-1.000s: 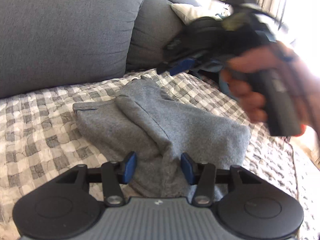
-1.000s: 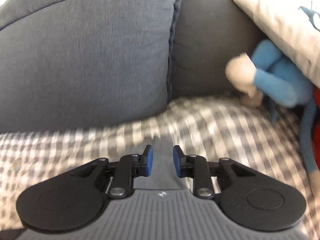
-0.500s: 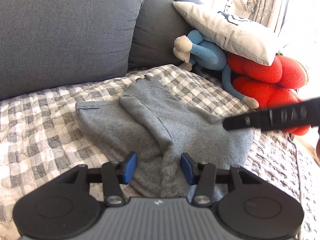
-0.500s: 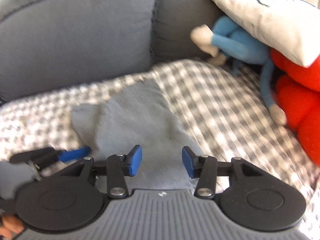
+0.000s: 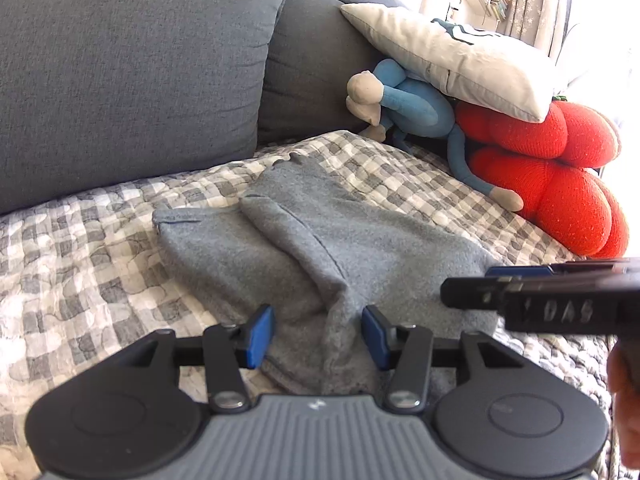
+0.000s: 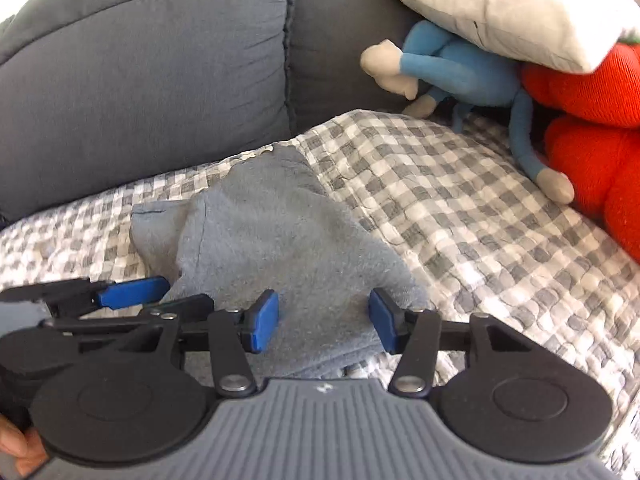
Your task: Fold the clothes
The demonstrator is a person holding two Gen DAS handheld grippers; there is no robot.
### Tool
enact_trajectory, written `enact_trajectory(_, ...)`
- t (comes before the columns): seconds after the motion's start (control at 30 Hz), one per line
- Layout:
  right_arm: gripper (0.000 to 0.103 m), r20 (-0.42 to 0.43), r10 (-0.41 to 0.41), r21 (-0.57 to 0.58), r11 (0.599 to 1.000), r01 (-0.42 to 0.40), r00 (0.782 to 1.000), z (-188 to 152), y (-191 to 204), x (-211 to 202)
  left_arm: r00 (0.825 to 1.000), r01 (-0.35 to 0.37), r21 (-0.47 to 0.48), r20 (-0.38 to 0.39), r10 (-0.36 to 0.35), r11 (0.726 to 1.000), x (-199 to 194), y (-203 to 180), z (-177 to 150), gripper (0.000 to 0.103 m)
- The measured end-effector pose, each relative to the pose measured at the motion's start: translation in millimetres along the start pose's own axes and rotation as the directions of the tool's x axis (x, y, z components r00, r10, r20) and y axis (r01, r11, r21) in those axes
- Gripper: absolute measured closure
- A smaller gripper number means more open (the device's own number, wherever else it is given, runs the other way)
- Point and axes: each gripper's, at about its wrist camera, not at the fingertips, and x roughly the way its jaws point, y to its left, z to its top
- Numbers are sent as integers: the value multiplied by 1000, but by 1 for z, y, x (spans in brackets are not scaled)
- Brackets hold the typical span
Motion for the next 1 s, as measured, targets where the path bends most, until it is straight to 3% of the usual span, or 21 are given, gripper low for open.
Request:
enact_trajectory(0.03, 44, 0, -4, 2, 1000, 4, 1000, 1, 3, -3, 1000, -5, 3, 4, 5, 1000, -1, 0, 0, 51)
enact_trajectory(0.1, 30, 0, 20, 42, 999, -20, 1000, 7, 6, -12, 1000, -24, 6, 6, 24, 1000, -2, -2, -1, 50)
enact_trajectory(0.17, 27, 7, 42, 75, 996, -42, 999, 12, 7, -26, 998, -63, 11, 3, 63, 998, -8, -7, 1, 49)
enact_trajectory(0.23, 22, 12, 14, 48, 999, -14, 1000, 14, 12, -40, 996, -94, 20, 0, 94, 995, -19, -13, 2, 48)
enact_trajectory(0.3, 0, 31, -13, 50, 999, 12, 999, 11, 14, -54, 993, -114, 27, -1, 114, 993, -33, -18, 2, 47)
enact_trajectory(0.6, 0, 56, -22, 208, 978, 10, 998, -6, 18, -100, 983, -181, 9, -33, 181, 984, -99, -16, 5, 39)
enact_trajectory(0.67, 0, 47, -12, 214, 977, 2, 999, -14, 24, -106, 980, -197, 24, -21, 198, 980, -112, -16, 5, 30)
enact_trajectory(0.77, 0, 3, -83, 262, 962, 79, 997, -26, 30, -115, 978, -210, 43, -9, 210, 977, -128, -14, 0, 19)
enact_trajectory(0.87, 0, -3, -55, 331, 942, 53, 998, -37, 34, -124, 981, -194, 50, -20, 195, 980, -138, -12, -4, 9)
enact_trajectory(1.0, 0, -18, -65, 301, 951, 67, 998, -42, 53, -135, 986, -163, 46, -19, 164, 986, -154, -11, -8, 1)
